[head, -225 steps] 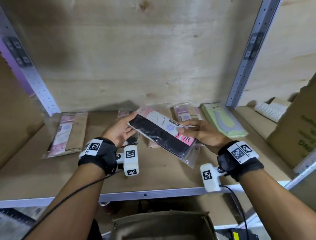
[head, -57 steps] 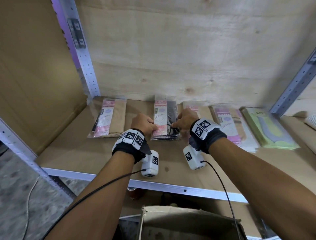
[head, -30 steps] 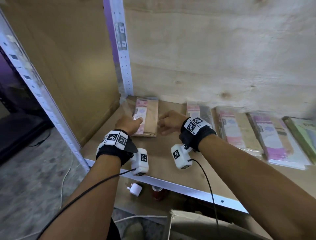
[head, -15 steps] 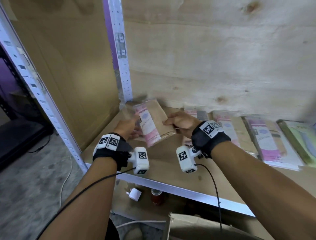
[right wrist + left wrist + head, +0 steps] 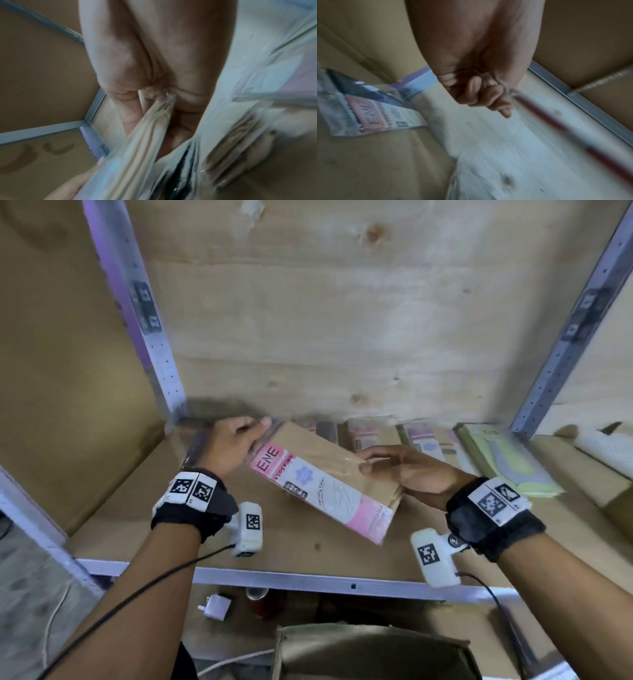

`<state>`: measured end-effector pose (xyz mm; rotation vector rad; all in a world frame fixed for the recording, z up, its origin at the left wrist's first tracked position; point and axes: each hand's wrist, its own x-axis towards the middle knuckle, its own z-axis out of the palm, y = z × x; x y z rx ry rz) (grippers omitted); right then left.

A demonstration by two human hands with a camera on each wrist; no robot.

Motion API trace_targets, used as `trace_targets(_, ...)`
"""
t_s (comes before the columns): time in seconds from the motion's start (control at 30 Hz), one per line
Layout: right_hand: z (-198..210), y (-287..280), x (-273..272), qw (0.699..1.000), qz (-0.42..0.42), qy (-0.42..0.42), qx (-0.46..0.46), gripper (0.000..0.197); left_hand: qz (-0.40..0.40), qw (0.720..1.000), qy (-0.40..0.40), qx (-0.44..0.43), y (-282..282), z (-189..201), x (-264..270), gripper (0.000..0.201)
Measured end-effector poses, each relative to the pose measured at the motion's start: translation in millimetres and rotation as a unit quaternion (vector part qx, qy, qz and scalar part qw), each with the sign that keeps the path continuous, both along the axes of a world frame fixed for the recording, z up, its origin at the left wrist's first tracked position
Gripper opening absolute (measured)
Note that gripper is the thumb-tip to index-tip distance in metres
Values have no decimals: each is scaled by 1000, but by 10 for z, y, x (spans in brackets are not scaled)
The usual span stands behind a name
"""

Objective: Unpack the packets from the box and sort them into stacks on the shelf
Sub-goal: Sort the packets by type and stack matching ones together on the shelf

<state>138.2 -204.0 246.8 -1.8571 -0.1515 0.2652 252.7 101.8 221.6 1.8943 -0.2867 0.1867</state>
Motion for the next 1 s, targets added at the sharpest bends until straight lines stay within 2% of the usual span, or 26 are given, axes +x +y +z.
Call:
trace_targets(0.1, -75, -307, -128, 1000, 4, -15, 4, 28, 14, 997, -44, 55, -348, 61, -48, 49)
trace_targets(0.2, -191, -566, -251, 999, -26, -34, 2, 23, 44, 987, -89, 125, -668, 84, -135, 58)
trace_targets(0.27, -254, -688, -310, 998, -34, -45, 2, 23, 52, 984, -101, 133, -821, 54, -182, 64)
trace_targets(0.43, -242, -1020, -445, 994, -75, -75, -13, 18, -14, 990, -61, 128, -1147, -34, -121, 64)
trace_targets(0.53, -235, -1184, -502, 993, -87, -77, -25, 21, -44, 992, -20, 114, -1271, -110, -49, 73)
trace_targets(0.67, -249, -1303, -565, 991, -109, -75, -30, 19, -72, 995, 43, 46, -1453, -131, -73, 65)
trace_targets(0.77, -261, -1351, -580, 990, -116, -73, -24, 22, -86, 991, 90, -54, -1552, -109, -126, 51)
trace_targets(0.87, -251, -1371, -574, 990, -117, -76, -18, 24, -126, 971, 157, -126, -1560, -66, -189, 43)
trace_targets(1.0, -243, -1337, -542, 991, -107, -78, 4, 24, -239, 921, 210, -225, -1517, -26, -275, 55)
